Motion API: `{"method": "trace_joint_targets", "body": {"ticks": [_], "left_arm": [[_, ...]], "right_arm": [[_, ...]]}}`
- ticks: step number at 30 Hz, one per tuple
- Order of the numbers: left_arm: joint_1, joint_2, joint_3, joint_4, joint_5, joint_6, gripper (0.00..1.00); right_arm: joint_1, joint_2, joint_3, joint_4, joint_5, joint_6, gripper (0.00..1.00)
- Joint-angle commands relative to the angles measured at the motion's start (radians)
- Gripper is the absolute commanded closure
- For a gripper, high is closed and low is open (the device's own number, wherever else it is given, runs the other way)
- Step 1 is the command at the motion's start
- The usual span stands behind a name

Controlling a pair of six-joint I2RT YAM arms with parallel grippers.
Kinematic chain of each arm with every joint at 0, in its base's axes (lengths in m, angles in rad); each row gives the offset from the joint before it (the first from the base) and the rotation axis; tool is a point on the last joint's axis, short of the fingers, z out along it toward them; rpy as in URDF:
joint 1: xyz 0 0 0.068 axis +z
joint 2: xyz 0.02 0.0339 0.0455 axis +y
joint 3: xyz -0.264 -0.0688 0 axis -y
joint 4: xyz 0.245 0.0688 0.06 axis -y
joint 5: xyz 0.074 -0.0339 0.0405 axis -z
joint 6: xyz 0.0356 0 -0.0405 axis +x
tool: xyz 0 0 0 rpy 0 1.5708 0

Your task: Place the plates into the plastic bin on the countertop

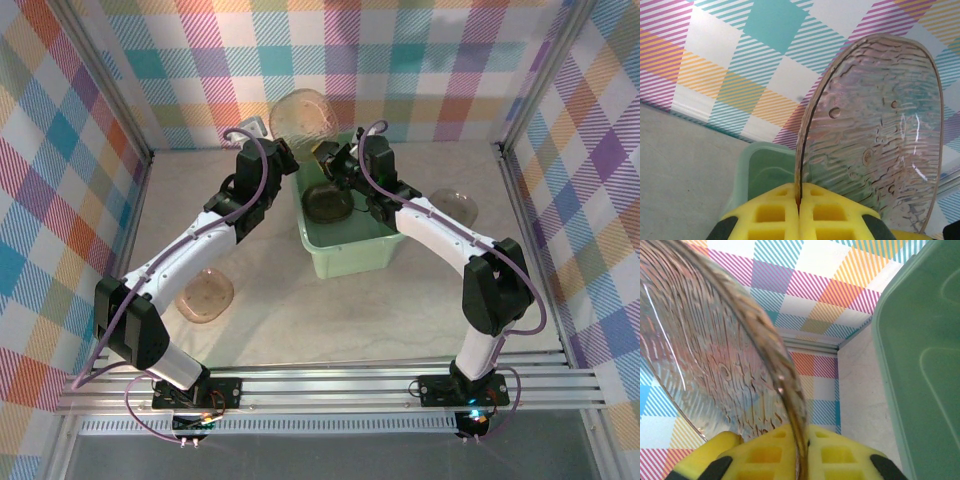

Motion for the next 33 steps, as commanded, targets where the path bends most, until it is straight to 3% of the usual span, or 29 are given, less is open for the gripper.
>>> {"method": "trace_joint_targets", "body": {"ticks": [1, 4, 6, 8, 9, 13, 18, 27, 33], "left_arm": [[-0.012, 0.003, 0.007, 0.057, -0.01, 0.027, 1.0], [-0.013, 0.006, 0.008, 0.059, -0.006, 0.036, 1.0], [-0.013, 0.005, 0.007, 0.066, -0.001, 0.047, 0.85], [-0.012, 0.002, 0.002, 0.078, 0.011, 0.062, 0.58], [-0.012, 0.0, 0.003, 0.077, 0.013, 0.067, 0.5], [0.018, 0.008, 0.027, 0.057, 0.067, 0.101, 0.32], [0.119, 0.02, 0.07, -0.022, 0.237, 0.059, 0.25], [0.267, 0.034, 0.102, -0.131, 0.364, 0.028, 0.24], [0.38, 0.12, 0.169, -0.21, 0.547, -0.01, 0.24]], "right_arm": [[0.002, 0.016, 0.01, -0.004, 0.027, 0.001, 0.93], [0.001, 0.008, 0.003, -0.007, 0.042, -0.005, 0.97], [0.001, 0.004, 0.005, -0.019, 0.049, -0.012, 0.99], [0.001, -0.001, 0.001, -0.027, 0.058, -0.017, 1.0], [0.0, -0.003, -0.004, -0.027, 0.062, -0.018, 1.0], [-0.002, -0.016, -0.022, -0.042, 0.091, -0.016, 1.0], [-0.01, -0.039, -0.063, -0.06, 0.135, 0.007, 1.0], [-0.016, -0.083, -0.139, -0.09, 0.226, 0.052, 1.0], [-0.016, -0.089, -0.177, -0.174, 0.27, 0.122, 1.0]]}}
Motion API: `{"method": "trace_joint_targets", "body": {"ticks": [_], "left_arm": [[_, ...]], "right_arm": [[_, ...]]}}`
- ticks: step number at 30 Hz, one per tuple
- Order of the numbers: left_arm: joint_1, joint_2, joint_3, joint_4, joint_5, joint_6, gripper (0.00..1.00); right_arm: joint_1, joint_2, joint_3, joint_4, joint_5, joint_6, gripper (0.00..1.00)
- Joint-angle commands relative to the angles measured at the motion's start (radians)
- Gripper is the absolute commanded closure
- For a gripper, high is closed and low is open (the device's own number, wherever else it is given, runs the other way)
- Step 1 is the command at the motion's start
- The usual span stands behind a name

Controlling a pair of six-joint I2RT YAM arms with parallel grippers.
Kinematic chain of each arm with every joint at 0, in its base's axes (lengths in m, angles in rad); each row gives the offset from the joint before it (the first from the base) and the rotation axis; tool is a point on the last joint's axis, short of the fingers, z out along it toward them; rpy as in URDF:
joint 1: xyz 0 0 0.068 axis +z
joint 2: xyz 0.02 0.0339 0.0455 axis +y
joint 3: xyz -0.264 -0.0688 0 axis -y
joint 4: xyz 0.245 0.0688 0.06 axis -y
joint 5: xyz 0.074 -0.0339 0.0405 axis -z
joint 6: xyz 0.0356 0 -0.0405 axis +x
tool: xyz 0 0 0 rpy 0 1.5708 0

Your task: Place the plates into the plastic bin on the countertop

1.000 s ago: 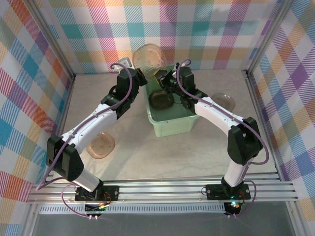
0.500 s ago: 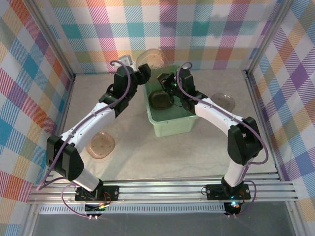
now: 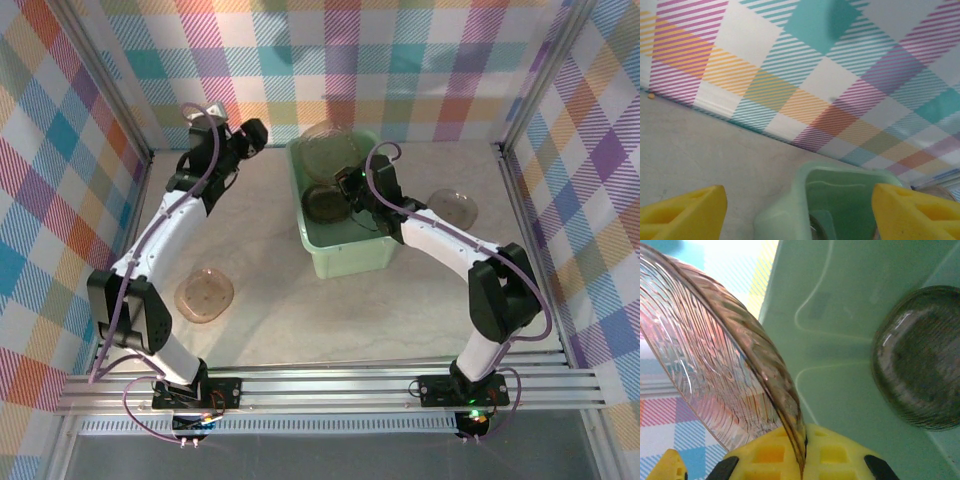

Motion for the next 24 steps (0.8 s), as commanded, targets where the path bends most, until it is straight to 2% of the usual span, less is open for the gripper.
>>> {"method": "trace_joint_targets", "body": {"ticks": [1, 7, 21, 24], "left_arm": [[0.048, 0.054, 0.063, -0.075, 0.146, -0.028, 0.24], [0.08, 0.123, 0.091, -0.1, 0.19, -0.025, 0.23], [0.155, 0.24, 0.191, -0.155, 0.26, -0.019, 0.23], [0.164, 0.243, 0.206, -0.216, 0.253, -0.015, 0.23]], "right_arm": [[-0.003, -0.028, -0.017, -0.047, 0.05, 0.063, 1.0], [-0.003, -0.021, -0.02, -0.112, 0.098, 0.105, 1.0], [-0.004, 0.137, 0.178, -0.386, 0.041, 0.201, 1.0], [-0.004, 0.181, 0.22, -0.422, 0.013, 0.226, 1.0]]}}
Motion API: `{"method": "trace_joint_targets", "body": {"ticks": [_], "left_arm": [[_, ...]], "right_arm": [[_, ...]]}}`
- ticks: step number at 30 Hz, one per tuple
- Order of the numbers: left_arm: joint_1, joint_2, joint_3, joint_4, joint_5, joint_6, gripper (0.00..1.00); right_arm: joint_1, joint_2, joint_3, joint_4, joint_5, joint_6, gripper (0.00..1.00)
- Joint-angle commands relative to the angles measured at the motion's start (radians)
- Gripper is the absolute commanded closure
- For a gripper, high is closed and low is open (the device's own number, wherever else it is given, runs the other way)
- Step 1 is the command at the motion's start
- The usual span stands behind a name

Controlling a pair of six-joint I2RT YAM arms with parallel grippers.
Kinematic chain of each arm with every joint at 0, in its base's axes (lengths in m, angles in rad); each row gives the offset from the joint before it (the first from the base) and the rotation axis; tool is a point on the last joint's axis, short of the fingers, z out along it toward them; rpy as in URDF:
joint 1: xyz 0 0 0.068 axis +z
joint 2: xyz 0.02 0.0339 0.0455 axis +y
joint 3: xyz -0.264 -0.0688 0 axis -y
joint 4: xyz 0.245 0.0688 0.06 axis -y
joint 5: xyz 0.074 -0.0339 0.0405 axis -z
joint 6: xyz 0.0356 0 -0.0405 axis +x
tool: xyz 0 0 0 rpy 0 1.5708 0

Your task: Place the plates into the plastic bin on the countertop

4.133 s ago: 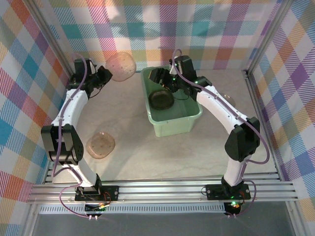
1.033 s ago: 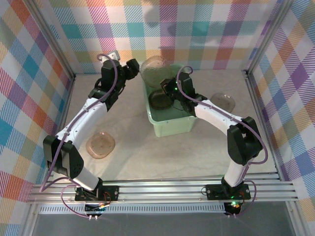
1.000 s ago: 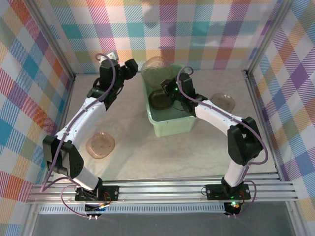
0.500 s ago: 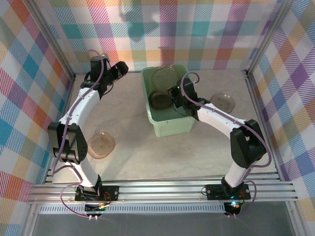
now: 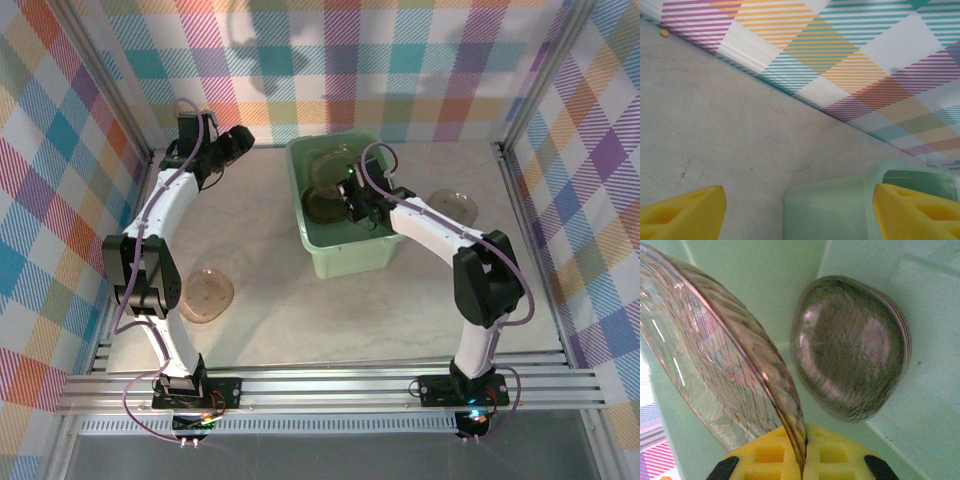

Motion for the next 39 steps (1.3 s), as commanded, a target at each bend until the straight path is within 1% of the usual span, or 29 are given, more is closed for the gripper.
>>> {"method": "trace_joint_targets", "body": {"ticks": [1, 4, 8, 20, 26, 32, 36, 39], "left_arm": [[0.015, 0.007, 0.042, -0.055, 0.018, 0.008, 0.23], [0.018, 0.007, 0.042, -0.077, 0.016, 0.011, 0.23], [0.019, 0.007, 0.045, -0.098, 0.005, 0.017, 0.23], [0.019, 0.017, 0.059, -0.129, -0.02, 0.018, 0.23], [0.019, 0.035, 0.094, -0.168, -0.024, 0.025, 0.23], [0.019, 0.038, 0.105, -0.181, -0.037, 0.02, 0.23], [0.019, 0.046, 0.117, -0.187, -0.038, 0.019, 0.23], [0.018, 0.056, 0.13, -0.194, -0.038, 0.017, 0.23]], "right_arm": [[-0.005, 0.048, 0.061, -0.086, -0.037, 0.04, 1.0], [-0.006, 0.08, 0.092, -0.119, -0.036, 0.042, 1.0], [-0.007, 0.117, 0.1, -0.113, -0.049, 0.075, 1.0], [-0.018, 0.229, 0.157, -0.085, -0.101, 0.111, 1.0], [-0.018, 0.275, 0.187, -0.086, -0.128, 0.146, 1.0], [-0.018, 0.307, 0.24, -0.15, -0.112, 0.177, 1.0], [-0.017, 0.327, 0.268, -0.175, -0.118, 0.199, 0.97], [-0.012, 0.335, 0.272, -0.206, -0.125, 0.236, 0.96]]}}
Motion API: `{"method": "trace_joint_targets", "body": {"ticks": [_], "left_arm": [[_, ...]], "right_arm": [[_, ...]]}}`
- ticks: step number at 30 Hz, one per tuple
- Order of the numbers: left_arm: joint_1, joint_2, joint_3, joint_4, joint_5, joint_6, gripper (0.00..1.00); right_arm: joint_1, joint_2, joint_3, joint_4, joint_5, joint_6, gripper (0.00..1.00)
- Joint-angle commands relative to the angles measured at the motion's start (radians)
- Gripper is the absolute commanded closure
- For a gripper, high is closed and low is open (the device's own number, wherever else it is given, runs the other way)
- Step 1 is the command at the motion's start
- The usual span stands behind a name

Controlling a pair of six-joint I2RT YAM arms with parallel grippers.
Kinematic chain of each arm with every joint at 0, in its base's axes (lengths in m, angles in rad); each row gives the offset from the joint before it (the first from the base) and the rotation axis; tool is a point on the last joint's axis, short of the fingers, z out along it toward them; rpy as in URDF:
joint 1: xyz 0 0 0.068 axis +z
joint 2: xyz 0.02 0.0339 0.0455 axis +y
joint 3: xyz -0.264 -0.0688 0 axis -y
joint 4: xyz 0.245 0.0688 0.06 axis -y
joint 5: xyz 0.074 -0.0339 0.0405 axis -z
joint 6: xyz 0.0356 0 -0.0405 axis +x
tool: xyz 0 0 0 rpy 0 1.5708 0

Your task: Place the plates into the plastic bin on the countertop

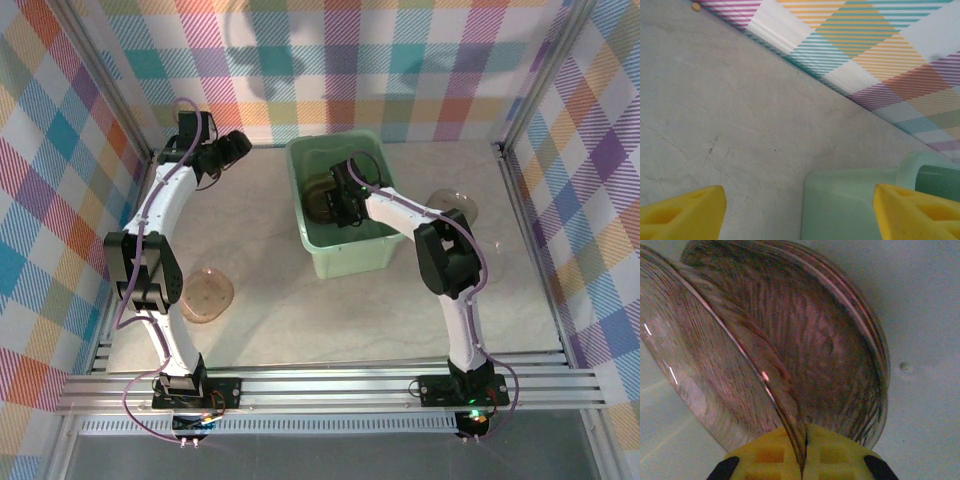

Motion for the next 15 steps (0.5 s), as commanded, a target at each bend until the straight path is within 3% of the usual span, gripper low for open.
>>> {"method": "trace_joint_targets", "body": {"ticks": [1, 15], "left_arm": [[0.011, 0.017, 0.043, -0.025, -0.007, 0.011, 0.23], [0.011, 0.032, 0.052, -0.023, -0.005, 0.004, 0.23]], "right_arm": [[0.004, 0.016, 0.025, -0.054, -0.012, 0.06, 0.96], [0.006, 0.03, 0.063, -0.096, -0.028, 0.059, 0.71]]}}
